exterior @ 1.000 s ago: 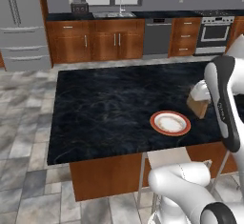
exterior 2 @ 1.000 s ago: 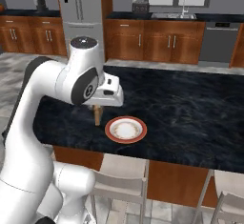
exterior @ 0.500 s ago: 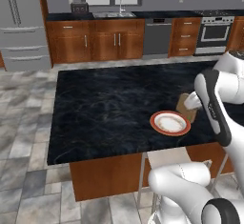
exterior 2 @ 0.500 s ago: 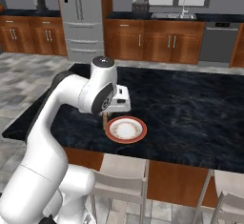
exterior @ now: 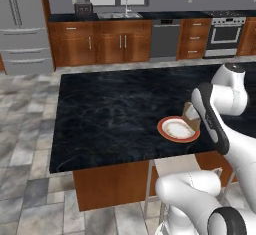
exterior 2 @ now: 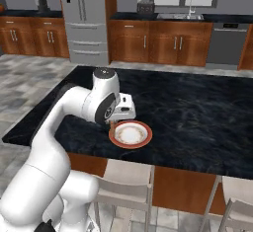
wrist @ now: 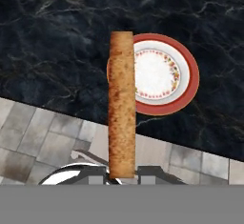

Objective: Start the toaster. Once the lever pops up, take the bread to the plate on the dining counter.

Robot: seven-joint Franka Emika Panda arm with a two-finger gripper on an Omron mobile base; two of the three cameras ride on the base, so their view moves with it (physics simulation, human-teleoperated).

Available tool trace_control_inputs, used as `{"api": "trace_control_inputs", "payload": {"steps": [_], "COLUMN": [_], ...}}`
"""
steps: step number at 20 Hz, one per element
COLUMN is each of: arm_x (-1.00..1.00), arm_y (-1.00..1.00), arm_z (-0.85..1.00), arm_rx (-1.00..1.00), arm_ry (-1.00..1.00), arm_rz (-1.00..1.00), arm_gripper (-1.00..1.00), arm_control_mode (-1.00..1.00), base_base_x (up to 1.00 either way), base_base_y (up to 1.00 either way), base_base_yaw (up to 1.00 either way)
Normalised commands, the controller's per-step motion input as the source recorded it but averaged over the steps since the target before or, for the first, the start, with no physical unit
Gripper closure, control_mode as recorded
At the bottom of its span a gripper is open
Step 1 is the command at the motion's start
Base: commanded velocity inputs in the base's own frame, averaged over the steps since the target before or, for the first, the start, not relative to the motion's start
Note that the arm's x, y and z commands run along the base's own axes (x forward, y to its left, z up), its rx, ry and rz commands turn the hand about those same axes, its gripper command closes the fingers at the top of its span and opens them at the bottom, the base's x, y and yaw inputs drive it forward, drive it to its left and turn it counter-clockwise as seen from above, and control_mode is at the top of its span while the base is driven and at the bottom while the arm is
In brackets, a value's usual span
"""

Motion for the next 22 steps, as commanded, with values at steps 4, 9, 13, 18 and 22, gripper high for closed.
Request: {"api": "trace_control_inputs", "payload": {"steps": [4, 9, 13, 18, 22], "arm_x": [0.28, 0.28, 0.35, 0.43, 0.44], "arm_y": [0.0, -0.02, -0.11, -0.22, -0.21], "arm_z": [-0.17, -0.27, -0.36, -0.34, -0.22], "arm_rx": [0.0, 0.0, 0.0, 0.0, 0.0], "arm_ry": [0.0, 0.0, 0.0, 0.0, 0.0], "arm_rz": [-0.01, 0.0, 0.0, 0.0, 0.0], "arm_gripper": [1.0, 1.0, 1.0, 1.0, 1.0], "arm_control_mode": [-1.0, -1.0, -1.0, -1.0, -1.0], "base_base_x": [0.0, 0.0, 0.0, 0.0, 0.0], "base_base_y": [0.0, 0.0, 0.0, 0.0, 0.0], "base_base_yaw": [0.0, 0.0, 0.0, 0.0, 0.0]}}
